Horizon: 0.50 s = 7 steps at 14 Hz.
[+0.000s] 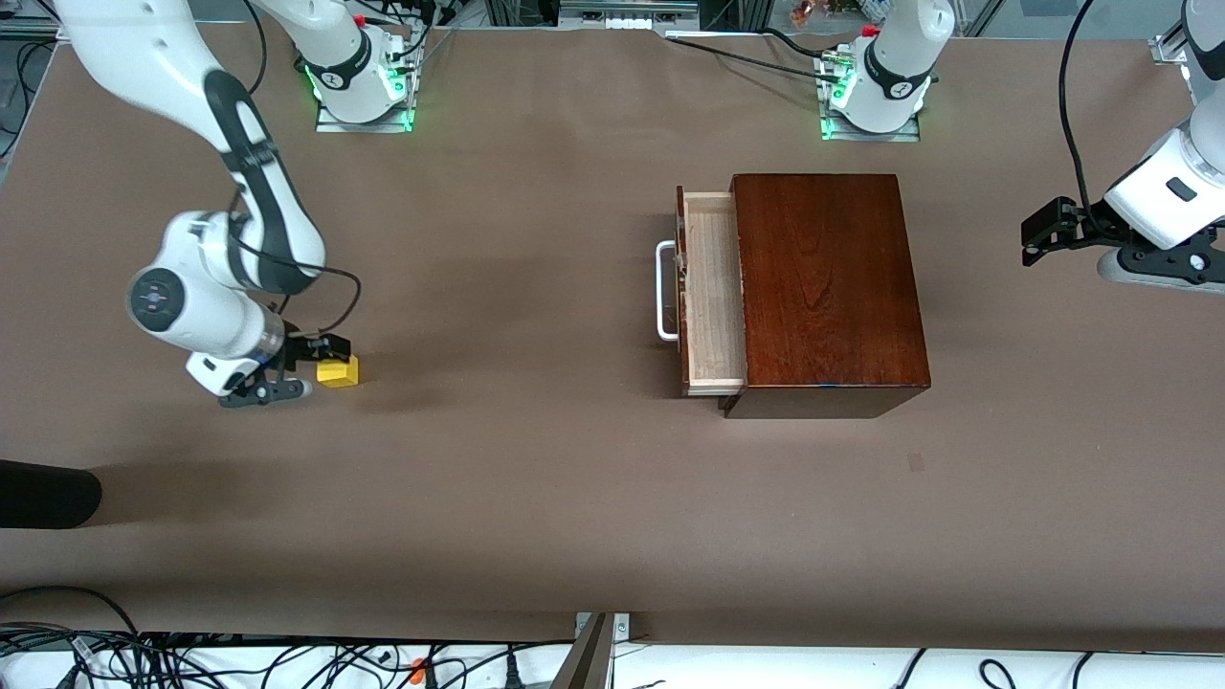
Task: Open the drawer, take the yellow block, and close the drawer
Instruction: 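Carry the cube away and set it on the table, open the right gripper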
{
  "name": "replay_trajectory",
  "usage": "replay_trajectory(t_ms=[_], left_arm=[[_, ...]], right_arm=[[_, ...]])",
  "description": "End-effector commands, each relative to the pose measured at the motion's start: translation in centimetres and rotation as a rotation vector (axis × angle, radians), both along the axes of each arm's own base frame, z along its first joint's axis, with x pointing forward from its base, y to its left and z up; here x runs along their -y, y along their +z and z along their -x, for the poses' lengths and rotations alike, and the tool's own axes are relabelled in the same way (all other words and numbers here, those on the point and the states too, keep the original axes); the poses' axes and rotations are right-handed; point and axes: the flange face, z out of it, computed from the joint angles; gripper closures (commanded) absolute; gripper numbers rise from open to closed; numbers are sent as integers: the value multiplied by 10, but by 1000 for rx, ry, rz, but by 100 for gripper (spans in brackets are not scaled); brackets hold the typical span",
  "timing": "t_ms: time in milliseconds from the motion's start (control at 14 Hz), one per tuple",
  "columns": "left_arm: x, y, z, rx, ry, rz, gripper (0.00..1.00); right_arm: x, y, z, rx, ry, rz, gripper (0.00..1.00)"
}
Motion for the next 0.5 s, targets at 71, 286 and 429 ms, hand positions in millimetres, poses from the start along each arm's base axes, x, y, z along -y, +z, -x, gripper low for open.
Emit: replay_trajectory(t_ms=[71, 286, 429], left_arm=[[-1, 6, -1, -4, -14, 17, 0], [-1, 6, -2, -2, -10, 11, 0], [-1, 6, -2, 0, -7, 7, 0]], right_arm=[[9, 131, 33, 15, 5, -46, 0], [14, 206, 51, 57, 39, -32, 0], [19, 249, 55, 31, 46, -31, 0]])
